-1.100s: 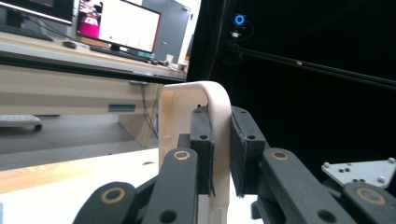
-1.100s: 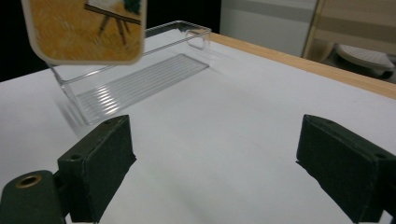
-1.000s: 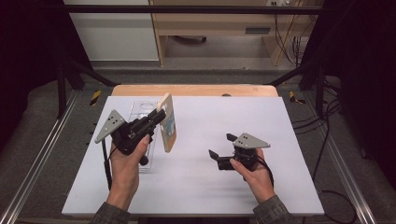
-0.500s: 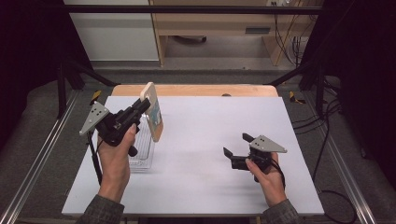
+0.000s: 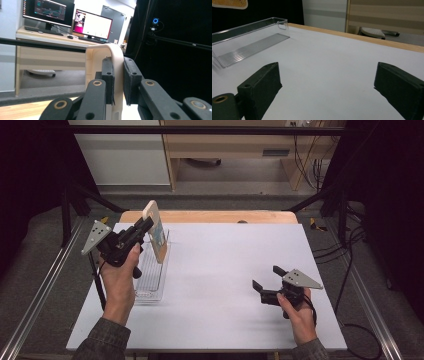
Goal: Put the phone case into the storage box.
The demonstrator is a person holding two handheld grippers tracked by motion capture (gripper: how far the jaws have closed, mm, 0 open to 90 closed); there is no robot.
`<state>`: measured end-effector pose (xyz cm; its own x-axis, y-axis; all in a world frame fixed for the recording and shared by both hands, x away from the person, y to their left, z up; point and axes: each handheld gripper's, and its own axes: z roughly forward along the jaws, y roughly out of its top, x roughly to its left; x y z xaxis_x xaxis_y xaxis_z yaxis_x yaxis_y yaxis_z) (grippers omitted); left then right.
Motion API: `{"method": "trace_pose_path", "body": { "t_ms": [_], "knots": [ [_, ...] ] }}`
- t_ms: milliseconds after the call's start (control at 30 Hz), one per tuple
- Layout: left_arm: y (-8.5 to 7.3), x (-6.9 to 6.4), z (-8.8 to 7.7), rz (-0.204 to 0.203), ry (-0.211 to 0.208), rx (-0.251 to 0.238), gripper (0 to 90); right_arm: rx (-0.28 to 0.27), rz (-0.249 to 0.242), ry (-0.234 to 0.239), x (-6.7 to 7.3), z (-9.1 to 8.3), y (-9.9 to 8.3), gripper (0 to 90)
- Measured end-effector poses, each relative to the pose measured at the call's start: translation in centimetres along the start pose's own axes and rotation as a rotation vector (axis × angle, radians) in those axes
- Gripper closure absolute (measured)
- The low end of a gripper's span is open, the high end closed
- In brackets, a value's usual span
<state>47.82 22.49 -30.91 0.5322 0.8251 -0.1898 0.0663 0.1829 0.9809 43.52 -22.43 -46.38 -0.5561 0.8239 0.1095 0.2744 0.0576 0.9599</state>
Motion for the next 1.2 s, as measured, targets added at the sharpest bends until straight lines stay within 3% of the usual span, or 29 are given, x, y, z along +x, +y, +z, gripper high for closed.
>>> {"method": "trace_pose_path", "body": {
  "t_ms": [467,667,1200],
  "knots": [
    [-0.5,2.4,0.3,-0.005,0.062,0.008,80.1,-0.030,0.005,-0.055,-0.4,-1.1,-0.6,5.6],
    [-0.8,3.0,0.4,0.001,0.085,0.012,80.1,-0.045,0.008,-0.095,-0.5,-1.6,-0.8,3.8],
    [-1.0,3.7,0.4,0.004,0.149,0.021,80.1,-0.092,-0.002,-0.107,0.1,-3.2,-1.5,2.9]
  ]
}}
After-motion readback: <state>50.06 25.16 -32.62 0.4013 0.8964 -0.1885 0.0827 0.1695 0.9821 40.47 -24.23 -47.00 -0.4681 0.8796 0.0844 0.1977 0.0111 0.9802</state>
